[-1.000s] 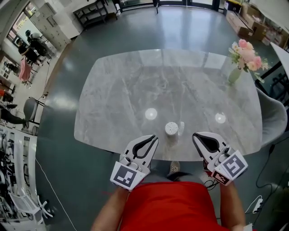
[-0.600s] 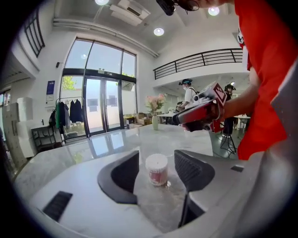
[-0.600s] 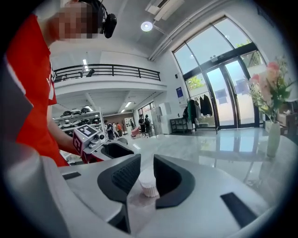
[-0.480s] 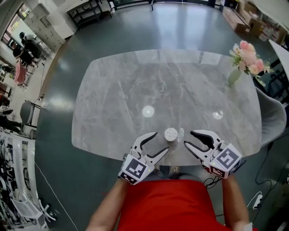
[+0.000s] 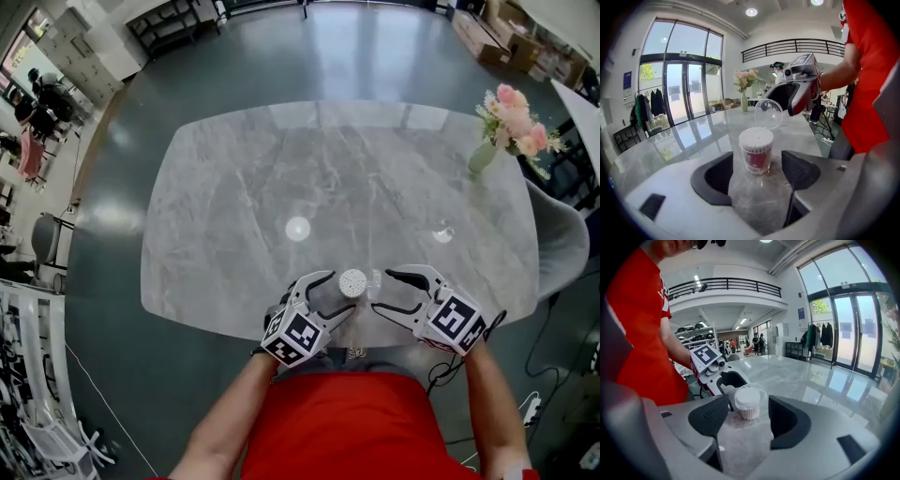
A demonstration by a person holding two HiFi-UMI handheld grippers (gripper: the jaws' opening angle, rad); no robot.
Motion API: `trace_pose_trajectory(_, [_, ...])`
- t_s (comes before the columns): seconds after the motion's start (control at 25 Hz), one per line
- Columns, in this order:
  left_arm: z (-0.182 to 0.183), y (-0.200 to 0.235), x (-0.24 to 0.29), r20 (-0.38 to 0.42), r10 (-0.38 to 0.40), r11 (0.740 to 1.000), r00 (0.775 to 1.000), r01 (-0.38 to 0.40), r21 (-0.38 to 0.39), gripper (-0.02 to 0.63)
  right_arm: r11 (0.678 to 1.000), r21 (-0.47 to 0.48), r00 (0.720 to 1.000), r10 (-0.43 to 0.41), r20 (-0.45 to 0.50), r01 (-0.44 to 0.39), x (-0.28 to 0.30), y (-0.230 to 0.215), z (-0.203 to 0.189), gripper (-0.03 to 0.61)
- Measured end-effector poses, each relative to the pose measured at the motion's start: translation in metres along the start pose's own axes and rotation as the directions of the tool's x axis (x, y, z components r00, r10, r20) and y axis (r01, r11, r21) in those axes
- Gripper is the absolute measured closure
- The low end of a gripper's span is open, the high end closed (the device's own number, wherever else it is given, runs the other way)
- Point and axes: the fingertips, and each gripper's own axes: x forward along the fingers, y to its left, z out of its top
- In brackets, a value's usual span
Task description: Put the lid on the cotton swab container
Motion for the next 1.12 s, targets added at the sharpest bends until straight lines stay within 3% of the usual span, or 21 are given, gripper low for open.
trace_pose_trajectory(0.12, [-0.002, -0.001, 0.009, -0.013, -0.022, 1.0, 1.0, 0.022, 0.01, 0.267, 1.0, -0.025, 1.0, 0.014, -0.016, -0.014, 0.004, -0.001, 0.002, 0.293])
trace_pose_trajectory(0.32, [0.0, 0.001, 0.014, -0.003, -0.036, 0.999, 0.999, 0.036, 0.026, 0.347, 0.995, -0.07, 0.997, 0.062, -0.045, -0.065, 0.013, 0.005, 0.009, 0.313])
trace_pose_trajectory(0.52, [0.0, 0.0, 0.014, 0.004, -0.042, 0.999, 0.999, 0.042, 0.028, 0.351, 0.989, -0.126, 0.994, 0.074, -0.079, -0.083, 0.025, 0.01, 0.018, 0.359])
trace_pose_trajectory(0.72, [0.0, 0.0, 0.015, 0.003, -0.046, 0.999, 0.999, 0.046, 0.03, 0.351, 0.981, -0.171, 0.987, 0.069, -0.142, -0.093, 0.043, 0.014, 0.02, 0.365])
trace_pose_trajectory(1.12, [0.002, 0.0, 0.017, -0.02, -0.015, 0.999, 1.0, 0.016, 0.029, 0.351, 0.957, -0.279, 0.925, -0.029, -0.379, -0.084, 0.069, 0.016, 0.008, 0.365])
